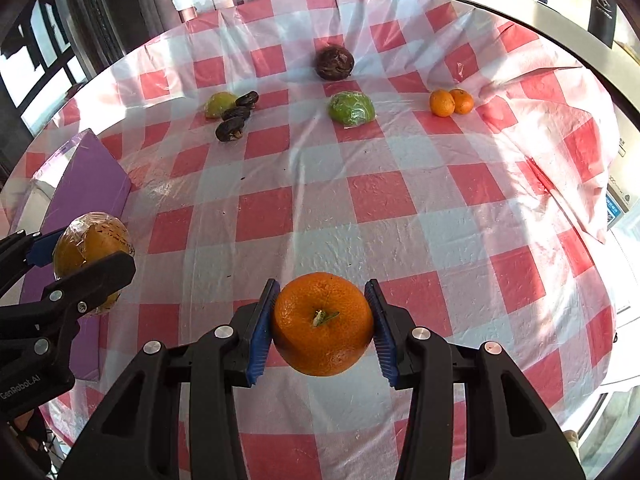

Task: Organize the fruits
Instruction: 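Carry the yellow fruit and orange with both grippers over the cardboard box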

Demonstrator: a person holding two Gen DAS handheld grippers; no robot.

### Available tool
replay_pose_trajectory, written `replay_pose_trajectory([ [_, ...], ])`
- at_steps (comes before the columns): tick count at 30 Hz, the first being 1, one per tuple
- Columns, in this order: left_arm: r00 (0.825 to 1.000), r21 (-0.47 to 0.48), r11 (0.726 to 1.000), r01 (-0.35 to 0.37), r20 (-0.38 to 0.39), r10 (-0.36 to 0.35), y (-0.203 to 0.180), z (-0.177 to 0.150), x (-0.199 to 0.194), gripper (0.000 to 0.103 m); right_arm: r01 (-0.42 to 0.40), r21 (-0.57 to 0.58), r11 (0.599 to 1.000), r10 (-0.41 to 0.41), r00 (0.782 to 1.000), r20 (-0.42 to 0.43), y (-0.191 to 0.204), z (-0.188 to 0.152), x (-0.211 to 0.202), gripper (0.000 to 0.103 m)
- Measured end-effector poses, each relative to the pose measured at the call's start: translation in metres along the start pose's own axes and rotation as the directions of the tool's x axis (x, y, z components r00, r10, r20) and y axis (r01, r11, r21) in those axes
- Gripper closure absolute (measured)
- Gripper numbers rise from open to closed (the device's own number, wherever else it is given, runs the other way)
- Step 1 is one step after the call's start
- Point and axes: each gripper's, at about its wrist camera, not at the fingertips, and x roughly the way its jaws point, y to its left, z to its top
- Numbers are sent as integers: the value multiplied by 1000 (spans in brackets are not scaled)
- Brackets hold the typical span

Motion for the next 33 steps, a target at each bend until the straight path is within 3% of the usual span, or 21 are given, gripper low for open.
replay_pose_trajectory([
  [10,997,-52,996,-70,35,72,68,-15,-34,41,-95,-88,992,99,994,42,71,15,-6,59],
  [19,989,-144,979,-142,22,146,138,-50,-56,41,-179,-219,959,196,979,59,145,17,-13,59],
  [29,979,-252,946,-205,-41,201,194,-94,-63,41,-219,-390,895,261,963,58,211,10,-26,59],
  [33,973,-278,932,-232,-72,220,210,-107,-62,41,-230,-473,850,289,956,54,236,3,-33,59],
])
